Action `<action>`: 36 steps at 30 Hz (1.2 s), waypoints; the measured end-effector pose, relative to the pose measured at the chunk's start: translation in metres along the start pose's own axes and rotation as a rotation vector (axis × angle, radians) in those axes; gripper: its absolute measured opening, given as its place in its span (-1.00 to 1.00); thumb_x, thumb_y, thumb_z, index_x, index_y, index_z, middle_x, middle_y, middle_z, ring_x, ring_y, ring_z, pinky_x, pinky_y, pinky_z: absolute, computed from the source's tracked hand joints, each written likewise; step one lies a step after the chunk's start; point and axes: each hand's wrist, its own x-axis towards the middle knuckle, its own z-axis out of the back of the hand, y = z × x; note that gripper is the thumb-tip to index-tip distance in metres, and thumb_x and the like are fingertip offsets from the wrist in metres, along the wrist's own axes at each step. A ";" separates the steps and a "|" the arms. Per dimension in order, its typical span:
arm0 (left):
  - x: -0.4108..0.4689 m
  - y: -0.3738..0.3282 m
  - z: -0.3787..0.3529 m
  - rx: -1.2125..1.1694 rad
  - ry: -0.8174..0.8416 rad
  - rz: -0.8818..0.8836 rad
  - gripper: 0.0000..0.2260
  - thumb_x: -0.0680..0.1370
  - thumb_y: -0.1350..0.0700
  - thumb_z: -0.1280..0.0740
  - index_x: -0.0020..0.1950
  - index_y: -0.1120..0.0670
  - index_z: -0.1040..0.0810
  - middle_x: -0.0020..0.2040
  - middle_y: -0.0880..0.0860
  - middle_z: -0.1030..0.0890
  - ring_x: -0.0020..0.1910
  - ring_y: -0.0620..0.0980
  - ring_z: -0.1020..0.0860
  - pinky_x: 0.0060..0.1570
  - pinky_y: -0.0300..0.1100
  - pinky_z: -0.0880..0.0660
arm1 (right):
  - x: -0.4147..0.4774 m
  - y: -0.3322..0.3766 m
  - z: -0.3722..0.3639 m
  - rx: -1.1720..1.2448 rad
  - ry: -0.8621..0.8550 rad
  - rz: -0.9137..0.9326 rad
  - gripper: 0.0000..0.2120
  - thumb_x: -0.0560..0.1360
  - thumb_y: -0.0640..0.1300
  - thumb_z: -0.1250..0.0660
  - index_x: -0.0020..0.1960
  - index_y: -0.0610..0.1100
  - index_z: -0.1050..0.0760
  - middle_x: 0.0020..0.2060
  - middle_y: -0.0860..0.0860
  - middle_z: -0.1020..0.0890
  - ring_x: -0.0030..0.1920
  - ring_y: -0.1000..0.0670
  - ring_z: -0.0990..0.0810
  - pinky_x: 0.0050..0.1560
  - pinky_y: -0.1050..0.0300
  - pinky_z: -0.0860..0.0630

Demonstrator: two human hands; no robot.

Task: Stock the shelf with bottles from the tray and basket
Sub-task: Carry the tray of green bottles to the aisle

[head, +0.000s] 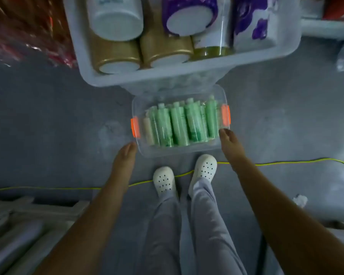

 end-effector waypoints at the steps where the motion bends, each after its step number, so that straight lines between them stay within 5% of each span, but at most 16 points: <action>1: 0.009 -0.002 -0.005 0.008 0.001 0.010 -0.64 0.68 0.07 -0.12 0.40 0.23 -0.44 0.39 0.14 -0.44 0.40 0.08 -0.37 0.30 -0.19 -0.25 | 0.010 -0.002 -0.001 -0.006 -0.012 0.014 -0.41 0.54 0.20 -0.18 0.41 -0.17 -0.39 0.33 -0.16 -0.48 0.36 -0.16 -0.42 0.39 -0.01 -0.31; 4: 0.040 -0.001 -0.018 -0.036 0.050 0.032 -0.69 0.67 -0.04 -0.13 0.18 0.10 -0.56 0.15 0.06 -0.49 0.17 0.01 -0.43 0.10 -0.22 -0.25 | 0.040 -0.004 0.001 -0.035 -0.032 0.015 -0.44 0.57 0.15 -0.17 0.45 -0.16 -0.34 0.38 -0.17 -0.42 0.40 -0.15 -0.37 0.42 -0.03 -0.28; 9: 0.088 0.002 -0.040 -0.144 -0.020 0.071 -0.74 0.66 -0.02 -0.14 0.24 0.08 -0.48 0.02 -0.03 -0.52 0.10 -0.01 -0.43 -0.12 -0.35 -0.33 | 0.094 -0.007 0.008 -0.115 -0.043 0.046 -0.47 0.65 0.03 -0.12 0.54 -0.18 -0.18 0.50 -0.14 -0.25 0.49 -0.11 -0.24 0.44 0.05 -0.15; 15: 0.130 -0.002 -0.058 -0.261 -0.035 0.206 -0.43 0.57 -0.28 -0.15 0.40 0.09 -0.44 0.31 0.08 -0.50 0.27 0.08 -0.48 0.26 -0.11 -0.36 | 0.137 -0.008 0.003 0.002 -0.002 -0.001 -0.50 0.65 0.09 -0.11 0.50 -0.14 -0.27 0.42 -0.13 -0.40 0.40 -0.12 -0.38 0.31 0.13 -0.26; 19: 0.156 0.010 -0.065 -0.288 -0.149 0.257 -0.13 0.23 -0.47 -0.12 0.29 0.11 -0.53 0.24 0.20 -0.55 0.18 0.20 -0.55 0.25 0.11 -0.47 | 0.153 -0.013 -0.005 0.033 0.021 0.028 -0.58 0.66 0.10 -0.08 0.38 -0.11 -0.43 0.26 -0.14 -0.54 0.25 -0.13 -0.52 0.27 0.03 -0.41; 23: 0.164 0.006 -0.068 -0.376 -0.082 0.305 -0.32 0.46 -0.40 -0.10 0.36 0.05 -0.49 0.32 0.13 -0.53 0.25 0.15 -0.52 0.32 0.12 -0.42 | 0.166 -0.016 -0.007 0.088 -0.007 -0.006 -0.58 0.65 0.11 -0.08 0.34 -0.11 -0.46 0.11 -0.07 -0.57 0.07 -0.04 -0.54 0.12 0.10 -0.43; 29: 0.187 0.021 -0.061 -0.466 -0.084 0.341 -0.54 0.59 -0.28 -0.14 0.19 0.05 -0.55 0.18 0.09 -0.60 -0.01 0.03 -0.59 -0.03 -0.11 -0.53 | 0.188 -0.021 -0.008 0.052 -0.029 -0.035 -0.67 0.64 0.12 -0.11 0.05 -0.11 -0.49 -0.10 -0.08 -0.57 -0.10 -0.05 -0.54 0.03 0.05 -0.47; 31: 0.193 0.025 -0.061 -0.502 -0.056 0.336 -0.54 0.60 -0.26 -0.12 0.17 0.06 -0.56 0.14 0.09 -0.61 -0.02 0.01 -0.59 0.04 -0.09 -0.53 | 0.194 -0.021 -0.009 0.061 -0.047 -0.045 -0.64 0.62 0.15 -0.14 0.05 -0.15 -0.48 -0.17 -0.05 -0.53 -0.16 -0.03 -0.52 -0.03 0.06 -0.44; 36: 0.203 0.018 -0.065 -0.494 -0.058 0.361 -0.51 0.57 -0.35 -0.07 -0.09 0.02 -0.56 -0.24 -0.01 -0.63 -0.20 -0.06 -0.57 -0.02 -0.10 -0.52 | 0.204 -0.017 -0.011 0.015 -0.056 -0.109 -0.44 0.56 0.29 -0.11 0.17 -0.19 -0.48 -0.02 -0.13 -0.55 -0.02 -0.11 -0.54 0.09 -0.03 -0.48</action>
